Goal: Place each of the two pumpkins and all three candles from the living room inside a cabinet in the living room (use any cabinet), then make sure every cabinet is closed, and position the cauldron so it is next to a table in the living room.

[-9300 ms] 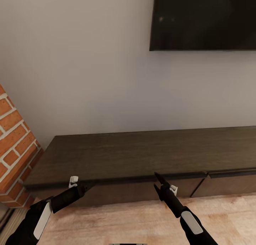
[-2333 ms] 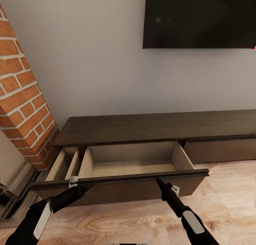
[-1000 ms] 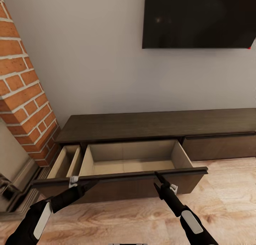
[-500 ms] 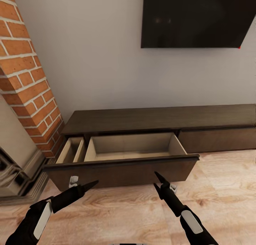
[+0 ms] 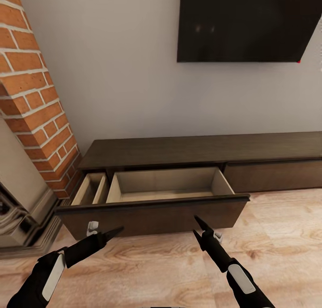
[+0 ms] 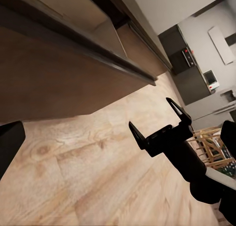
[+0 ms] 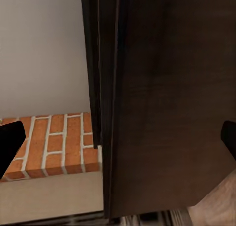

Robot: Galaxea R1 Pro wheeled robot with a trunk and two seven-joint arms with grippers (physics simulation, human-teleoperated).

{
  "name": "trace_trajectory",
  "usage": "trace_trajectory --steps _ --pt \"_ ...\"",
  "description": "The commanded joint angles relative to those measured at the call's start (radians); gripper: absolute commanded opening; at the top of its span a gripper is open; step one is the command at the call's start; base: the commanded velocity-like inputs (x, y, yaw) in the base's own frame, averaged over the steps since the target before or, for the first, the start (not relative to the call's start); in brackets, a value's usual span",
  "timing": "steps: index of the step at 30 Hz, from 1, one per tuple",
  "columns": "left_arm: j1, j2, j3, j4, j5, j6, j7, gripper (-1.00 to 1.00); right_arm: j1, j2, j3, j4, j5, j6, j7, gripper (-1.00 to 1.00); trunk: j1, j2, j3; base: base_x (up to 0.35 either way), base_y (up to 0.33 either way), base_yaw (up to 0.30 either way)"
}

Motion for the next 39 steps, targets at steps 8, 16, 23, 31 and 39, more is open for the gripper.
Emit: trace_trajectory --steps 8,16,23,31,39 --pt "0.0 0.0 0.0 0.0 0.003 0.009 0.001 1.0 0.002 -0.001 -0.001 -0.018 -0.001 0.009 0.068 1.0 -0.004 0.002 0.03 0.0 0.0 0.0" --pt "0.0 0.0 0.0 0.0 0.003 0.009 0.003 1.0 0.006 -0.003 -0.003 -0.028 0.005 0.008 0.182 1.0 -0.007 0.003 0.061 0.0 0.0 0.0" --pt "0.0 0.0 0.0 0.0 0.002 0.009 0.004 1.0 0.01 -0.007 -0.004 -0.03 0.004 0.009 0.194 1.0 -0.011 0.005 0.088 0.0 0.0 0.0" --pt "0.0 0.0 0.0 0.0 0.001 0.009 0.007 1.0 0.008 -0.007 -0.002 -0.031 0.006 0.009 0.193 1.0 -0.028 0.034 0.116 0.0 0.0 0.0" --pt "0.0 0.0 0.0 0.0 0.001 0.008 0.008 1.0 0.009 0.0 0.0 -0.063 0.006 -0.003 0.19 1.0 -0.058 0.09 0.141 0.0 0.0 0.0"
